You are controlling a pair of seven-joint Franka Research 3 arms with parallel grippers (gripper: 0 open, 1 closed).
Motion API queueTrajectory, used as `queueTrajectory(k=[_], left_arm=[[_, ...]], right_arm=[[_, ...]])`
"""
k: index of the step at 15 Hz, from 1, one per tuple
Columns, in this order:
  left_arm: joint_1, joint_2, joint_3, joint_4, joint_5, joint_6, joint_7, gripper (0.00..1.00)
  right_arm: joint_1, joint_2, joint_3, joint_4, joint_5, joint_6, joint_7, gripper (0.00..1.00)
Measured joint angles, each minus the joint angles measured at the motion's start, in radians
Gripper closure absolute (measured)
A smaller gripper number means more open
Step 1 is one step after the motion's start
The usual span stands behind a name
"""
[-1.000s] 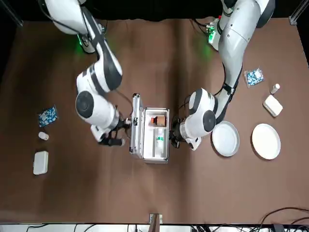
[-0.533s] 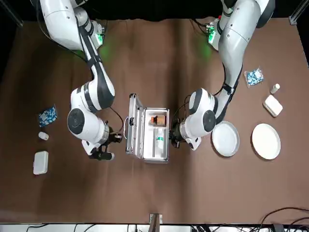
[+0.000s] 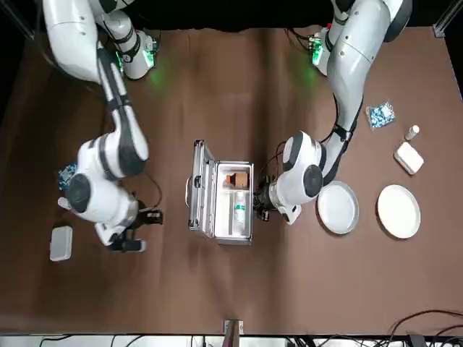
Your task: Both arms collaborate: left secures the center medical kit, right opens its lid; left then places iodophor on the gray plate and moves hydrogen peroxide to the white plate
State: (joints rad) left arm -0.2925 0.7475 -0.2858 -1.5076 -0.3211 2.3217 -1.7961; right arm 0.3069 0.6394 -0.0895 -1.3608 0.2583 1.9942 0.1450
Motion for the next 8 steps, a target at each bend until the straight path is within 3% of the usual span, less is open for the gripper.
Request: queueTrajectory(k=[2, 5, 8], left_arm=[[0.002, -0.003, 0.0, 0.007, 0.0, -0.001, 0.0, 0.26], [0.014, -0.033, 0.01, 0.023, 0.0, -0.021, -0.004, 0.01], [0.059, -0.091, 0.018, 0.034, 0.0, -0.112, -0.005, 0.0]], right_arm=[[-0.05, -0.002, 0.0, 0.006, -0.001, 0.0, -0.057, 0.26], [-0.097, -0.013, -0.002, 0.015, -0.004, -0.02, -0.114, 0.02], [-0.148, -0.068, -0.005, 0.032, -0.006, -0.101, -0.18, 0.02]])
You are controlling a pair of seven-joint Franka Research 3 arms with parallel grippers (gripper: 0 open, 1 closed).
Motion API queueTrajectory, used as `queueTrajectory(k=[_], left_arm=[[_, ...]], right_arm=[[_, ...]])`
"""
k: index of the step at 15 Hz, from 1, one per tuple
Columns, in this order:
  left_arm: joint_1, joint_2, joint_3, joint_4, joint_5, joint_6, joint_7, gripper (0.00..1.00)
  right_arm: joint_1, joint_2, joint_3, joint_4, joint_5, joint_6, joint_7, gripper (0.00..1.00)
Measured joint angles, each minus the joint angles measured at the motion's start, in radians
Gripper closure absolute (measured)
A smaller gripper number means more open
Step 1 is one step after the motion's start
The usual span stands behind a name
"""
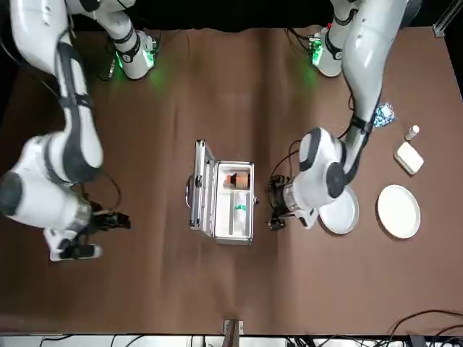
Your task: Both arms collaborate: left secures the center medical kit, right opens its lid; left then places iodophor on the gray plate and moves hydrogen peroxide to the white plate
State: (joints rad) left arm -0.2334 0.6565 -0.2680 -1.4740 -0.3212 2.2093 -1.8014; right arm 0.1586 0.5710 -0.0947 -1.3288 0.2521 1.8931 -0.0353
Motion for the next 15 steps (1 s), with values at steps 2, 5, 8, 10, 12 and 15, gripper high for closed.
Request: queueTrajectory(k=[2, 5, 8, 10, 12, 15], left_arm=[[0.022, -0.037, 0.001, 0.001, 0.003, -0.049, 0.0, 0.0], [0.018, -0.078, 0.001, 0.0, 0.049, -0.097, 0.0, 0.0], [-0.025, -0.113, -0.008, 0.0, 0.115, -0.138, -0.064, 0.0], [-0.073, -0.118, -0.014, 0.0, 0.175, -0.141, -0.13, 0.0], [-0.145, -0.119, -0.014, -0.002, 0.238, -0.141, -0.205, 0.0], [-0.24, -0.113, -0.013, -0.003, 0.296, -0.141, -0.343, 0.0]], right_arm=[[-0.052, -0.062, -0.002, 0.005, -0.001, -0.076, -0.069, 0.02], [-0.132, -0.153, -0.003, 0.006, -0.035, -0.19, -0.175, 0.01], [-0.161, -0.256, 0.0, 0.007, -0.156, -0.255, -0.207, 0.01], [-0.16, -0.296, 0.003, 0.006, -0.18, -0.298, -0.207, 0.01], [-0.161, -0.328, 0.004, 0.006, -0.185, -0.342, -0.207, 0.01], [-0.161, -0.38, 0.004, -0.021, -0.197, -0.361, -0.205, 0.01]])
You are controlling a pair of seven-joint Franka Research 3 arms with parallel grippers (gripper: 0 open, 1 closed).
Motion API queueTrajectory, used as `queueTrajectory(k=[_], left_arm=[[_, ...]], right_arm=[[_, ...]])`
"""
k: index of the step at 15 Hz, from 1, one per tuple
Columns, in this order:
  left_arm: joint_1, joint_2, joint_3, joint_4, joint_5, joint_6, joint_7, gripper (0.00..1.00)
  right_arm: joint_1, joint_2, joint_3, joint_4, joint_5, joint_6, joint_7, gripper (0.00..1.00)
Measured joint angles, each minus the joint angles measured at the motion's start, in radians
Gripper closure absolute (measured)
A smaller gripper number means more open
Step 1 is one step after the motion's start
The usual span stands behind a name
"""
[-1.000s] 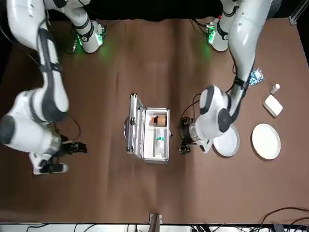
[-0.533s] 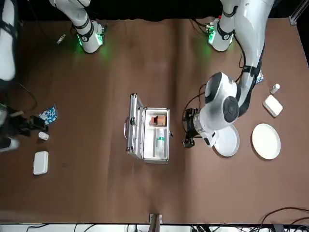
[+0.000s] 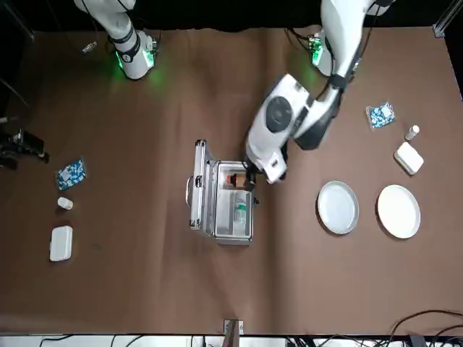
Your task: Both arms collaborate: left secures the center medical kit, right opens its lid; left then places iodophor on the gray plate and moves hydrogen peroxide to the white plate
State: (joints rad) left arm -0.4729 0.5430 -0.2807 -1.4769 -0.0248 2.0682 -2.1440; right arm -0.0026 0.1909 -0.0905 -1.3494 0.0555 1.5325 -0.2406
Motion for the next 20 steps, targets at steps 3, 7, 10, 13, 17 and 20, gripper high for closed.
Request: queueTrajectory(k=[3, 7, 10, 13, 17, 20], left_arm=[[-0.051, 0.028, 0.005, 0.002, 0.051, 0.002, -0.11, 0.0], [-0.074, 0.084, 0.009, 0.011, 0.121, 0.023, -0.188, 0.0], [-0.087, 0.126, 0.01, 0.043, 0.16, 0.031, -0.195, 0.03], [-0.094, 0.148, 0.01, 0.067, 0.169, 0.046, -0.195, 0.15], [-0.095, 0.152, 0.01, 0.071, 0.182, 0.088, -0.195, 0.24], [-0.105, 0.164, 0.01, 0.073, 0.191, 0.11, -0.195, 0.24]], right_arm=[[-0.001, -0.06, 0.001, -0.068, -0.018, 0.06, 0.001, 0.01], [-0.004, -0.114, 0.001, -0.152, -0.02, 0.108, 0.001, 0.01], [-0.005, -0.117, 0.001, -0.156, -0.021, 0.111, 0.001, 0.01], [-0.005, -0.117, 0.001, -0.157, -0.021, 0.112, 0.001, 0.01], [-0.005, -0.117, 0.003, -0.161, -0.021, 0.112, 0.001, 0.01], [-0.005, -0.117, 0.003, -0.161, -0.021, 0.112, 0.001, 0.01]])
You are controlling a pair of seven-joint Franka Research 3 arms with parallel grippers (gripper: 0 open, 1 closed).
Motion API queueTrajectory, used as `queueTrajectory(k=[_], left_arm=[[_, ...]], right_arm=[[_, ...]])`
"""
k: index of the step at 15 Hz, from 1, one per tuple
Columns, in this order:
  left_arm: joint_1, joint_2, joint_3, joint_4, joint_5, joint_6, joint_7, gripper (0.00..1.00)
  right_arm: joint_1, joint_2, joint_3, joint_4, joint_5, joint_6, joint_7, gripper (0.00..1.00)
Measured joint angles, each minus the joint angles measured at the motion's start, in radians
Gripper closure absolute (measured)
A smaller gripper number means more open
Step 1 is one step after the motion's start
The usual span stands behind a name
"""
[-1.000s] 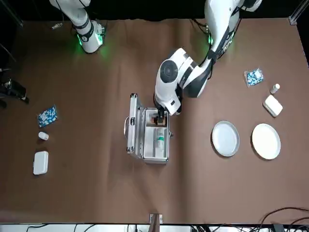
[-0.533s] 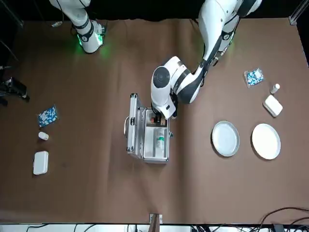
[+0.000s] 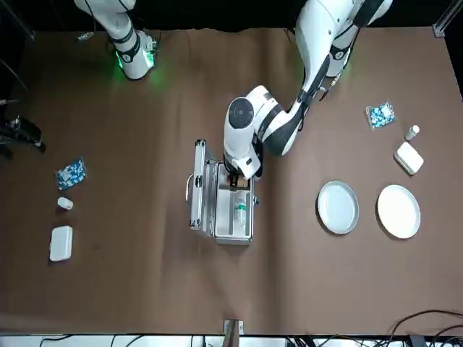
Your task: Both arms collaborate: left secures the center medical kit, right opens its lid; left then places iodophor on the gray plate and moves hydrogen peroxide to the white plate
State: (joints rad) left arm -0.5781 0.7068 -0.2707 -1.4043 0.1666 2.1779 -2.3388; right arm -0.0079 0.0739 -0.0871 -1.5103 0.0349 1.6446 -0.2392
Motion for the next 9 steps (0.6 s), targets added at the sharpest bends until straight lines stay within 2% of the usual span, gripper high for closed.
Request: queueTrajectory(k=[9], left_arm=[[-0.013, 0.025, 0.002, 0.002, 0.002, 0.006, 0.0, 0.29]], right_arm=[[0.001, 0.0, 0.002, -0.005, -0.017, -0.005, 0.0, 0.01]])
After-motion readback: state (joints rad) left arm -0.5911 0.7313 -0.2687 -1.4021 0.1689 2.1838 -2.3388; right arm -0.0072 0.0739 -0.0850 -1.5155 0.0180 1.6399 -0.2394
